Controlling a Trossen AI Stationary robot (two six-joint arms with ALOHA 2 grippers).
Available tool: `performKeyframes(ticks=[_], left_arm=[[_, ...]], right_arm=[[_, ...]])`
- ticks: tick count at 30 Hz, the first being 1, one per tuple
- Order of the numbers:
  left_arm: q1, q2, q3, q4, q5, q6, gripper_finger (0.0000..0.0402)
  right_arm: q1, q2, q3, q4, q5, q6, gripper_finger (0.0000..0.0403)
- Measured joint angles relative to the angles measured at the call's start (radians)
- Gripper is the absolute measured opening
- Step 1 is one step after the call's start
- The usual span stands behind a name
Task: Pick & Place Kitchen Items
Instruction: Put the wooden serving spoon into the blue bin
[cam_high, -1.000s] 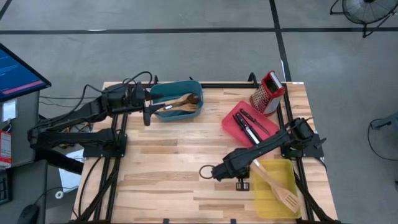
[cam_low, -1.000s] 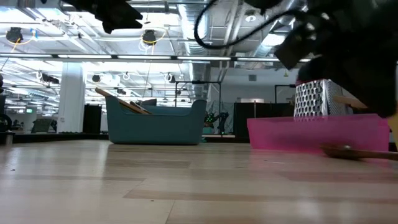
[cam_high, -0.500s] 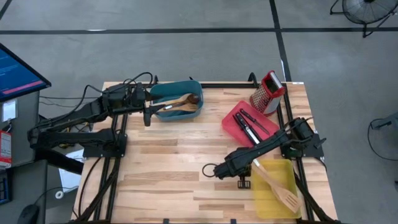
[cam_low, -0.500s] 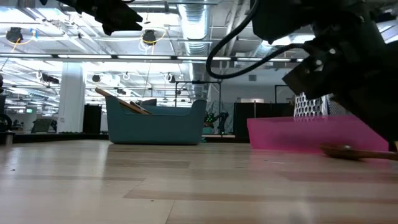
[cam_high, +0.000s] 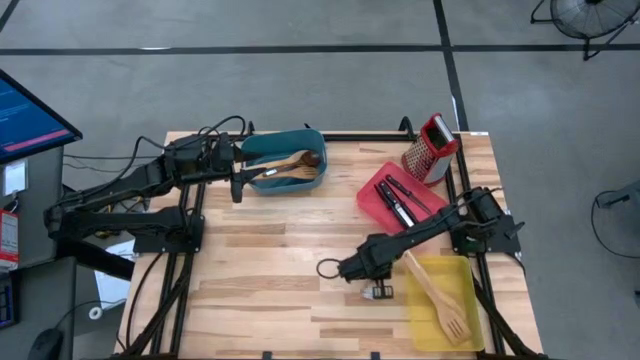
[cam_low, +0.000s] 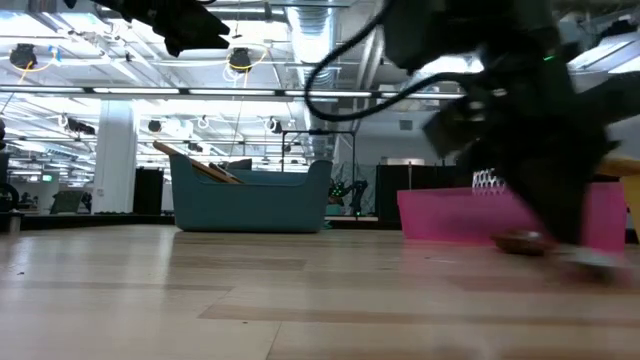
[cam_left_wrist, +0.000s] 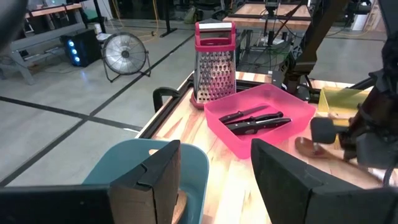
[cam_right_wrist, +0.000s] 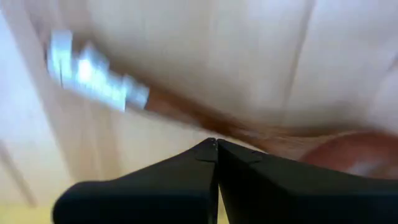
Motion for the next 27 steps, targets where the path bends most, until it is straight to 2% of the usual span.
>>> performKeyframes(ticks=[7, 12, 14, 18, 21, 24, 27], left_arm=[[0.0, 0.0, 0.0, 0.003, 0.0, 0.0, 0.0176], [0.0, 0.0, 0.0, 0.003, -0.007, 0.0, 0.0176], [0.0, 0.0, 0.0, 0.003, -0.008, 0.0, 0.0176], [-0.001, 0.0, -0.003, -0.001, -0.008, -0.002, 0.0176], [-0.001, 0.0, -0.025, -0.002, -0.01, -0.008, 0.0176], [-0.001, 0.0, -0.051, -0.002, -0.011, -0.025, 0.0176], [-0.001, 0.0, -0.069, -0.004, -0.011, -0.027, 0.0176]], right_arm=[[-0.062, 0.001, 0.015, 0.143, 0.154, -0.227, 0.0], [-0.136, 0.001, 0.092, 0.238, 0.277, -0.396, 0.0004], [-0.166, 0.0, 0.148, 0.238, 0.291, -0.427, 0.0008], [-0.206, -0.011, 0.233, 0.216, 0.278, -0.403, 0.0015], [-0.224, -0.024, 0.238, 0.187, 0.275, -0.317, 0.0029], [-0.236, -0.024, 0.211, 0.164, 0.271, -0.235, 0.0059], [-0.246, -0.017, 0.176, 0.185, 0.255, -0.223, 0.0106]])
